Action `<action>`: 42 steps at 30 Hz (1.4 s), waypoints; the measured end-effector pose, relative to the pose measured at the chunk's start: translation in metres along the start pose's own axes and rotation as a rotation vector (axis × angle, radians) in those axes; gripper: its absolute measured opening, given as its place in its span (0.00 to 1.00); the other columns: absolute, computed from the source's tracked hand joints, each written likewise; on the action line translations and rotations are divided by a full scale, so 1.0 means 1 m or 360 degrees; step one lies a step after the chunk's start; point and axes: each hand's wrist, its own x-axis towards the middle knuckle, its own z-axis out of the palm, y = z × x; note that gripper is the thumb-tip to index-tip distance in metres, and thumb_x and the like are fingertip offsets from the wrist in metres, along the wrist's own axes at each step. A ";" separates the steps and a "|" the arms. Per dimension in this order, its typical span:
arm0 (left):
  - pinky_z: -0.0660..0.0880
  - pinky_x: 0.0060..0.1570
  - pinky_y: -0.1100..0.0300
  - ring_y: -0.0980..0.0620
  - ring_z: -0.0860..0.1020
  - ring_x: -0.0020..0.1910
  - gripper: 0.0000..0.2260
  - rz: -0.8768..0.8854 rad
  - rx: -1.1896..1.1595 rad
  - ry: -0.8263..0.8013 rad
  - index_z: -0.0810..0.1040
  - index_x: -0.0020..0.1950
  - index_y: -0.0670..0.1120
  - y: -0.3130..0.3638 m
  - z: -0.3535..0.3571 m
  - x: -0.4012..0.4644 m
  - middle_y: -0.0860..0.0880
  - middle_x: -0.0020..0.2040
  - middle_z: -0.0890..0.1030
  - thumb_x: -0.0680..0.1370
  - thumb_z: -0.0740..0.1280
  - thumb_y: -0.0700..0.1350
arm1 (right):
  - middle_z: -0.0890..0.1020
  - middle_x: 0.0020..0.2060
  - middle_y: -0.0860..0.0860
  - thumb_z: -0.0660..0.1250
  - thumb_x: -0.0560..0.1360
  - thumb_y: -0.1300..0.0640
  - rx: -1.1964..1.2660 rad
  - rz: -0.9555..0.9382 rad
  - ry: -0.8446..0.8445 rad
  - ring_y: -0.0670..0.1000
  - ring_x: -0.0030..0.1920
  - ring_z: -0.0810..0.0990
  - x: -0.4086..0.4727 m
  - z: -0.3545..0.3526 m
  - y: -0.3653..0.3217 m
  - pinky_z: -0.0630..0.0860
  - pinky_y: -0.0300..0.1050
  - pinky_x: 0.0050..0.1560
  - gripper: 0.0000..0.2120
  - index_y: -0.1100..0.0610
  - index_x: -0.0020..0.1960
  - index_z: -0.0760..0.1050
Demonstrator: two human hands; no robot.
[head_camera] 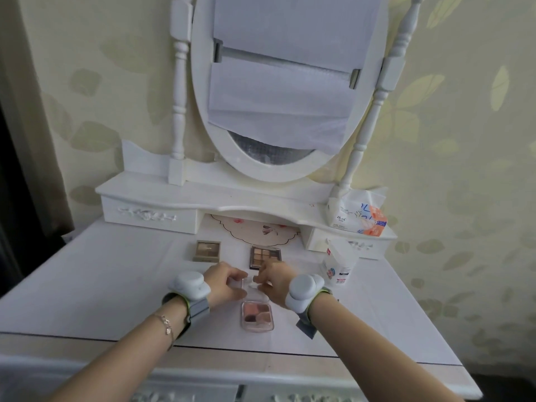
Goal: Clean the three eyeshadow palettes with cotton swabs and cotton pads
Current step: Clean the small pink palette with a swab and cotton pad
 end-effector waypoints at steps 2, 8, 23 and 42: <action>0.70 0.51 0.63 0.48 0.76 0.56 0.25 0.0014 -0.0022 0.0001 0.77 0.62 0.49 0.000 0.001 0.000 0.46 0.57 0.79 0.66 0.70 0.53 | 0.73 0.61 0.60 0.58 0.79 0.60 -0.0009 -0.0041 -0.0014 0.59 0.62 0.72 0.002 0.001 -0.005 0.69 0.46 0.60 0.15 0.57 0.63 0.76; 0.65 0.47 0.68 0.55 0.72 0.50 0.20 0.0050 -0.0057 0.0085 0.74 0.65 0.46 -0.005 0.006 0.006 0.47 0.58 0.77 0.73 0.70 0.45 | 0.75 0.62 0.58 0.59 0.79 0.61 -0.0089 -0.0147 -0.0053 0.57 0.63 0.71 -0.007 -0.006 0.005 0.65 0.43 0.59 0.16 0.57 0.65 0.74; 0.64 0.47 0.67 0.51 0.74 0.54 0.23 0.0014 -0.0052 0.0080 0.74 0.65 0.46 -0.007 0.006 0.006 0.45 0.60 0.76 0.71 0.71 0.49 | 0.74 0.42 0.56 0.59 0.73 0.69 -0.0262 0.0066 -0.0221 0.61 0.57 0.77 0.013 -0.004 0.011 0.69 0.43 0.44 0.11 0.65 0.52 0.77; 0.66 0.55 0.67 0.51 0.74 0.60 0.20 0.0021 -0.0064 0.0156 0.76 0.64 0.47 -0.009 0.010 0.006 0.47 0.62 0.76 0.72 0.71 0.45 | 0.73 0.36 0.39 0.62 0.77 0.61 -0.0219 -0.0191 -0.0358 0.53 0.54 0.77 -0.001 -0.023 0.018 0.69 0.38 0.53 0.14 0.56 0.61 0.78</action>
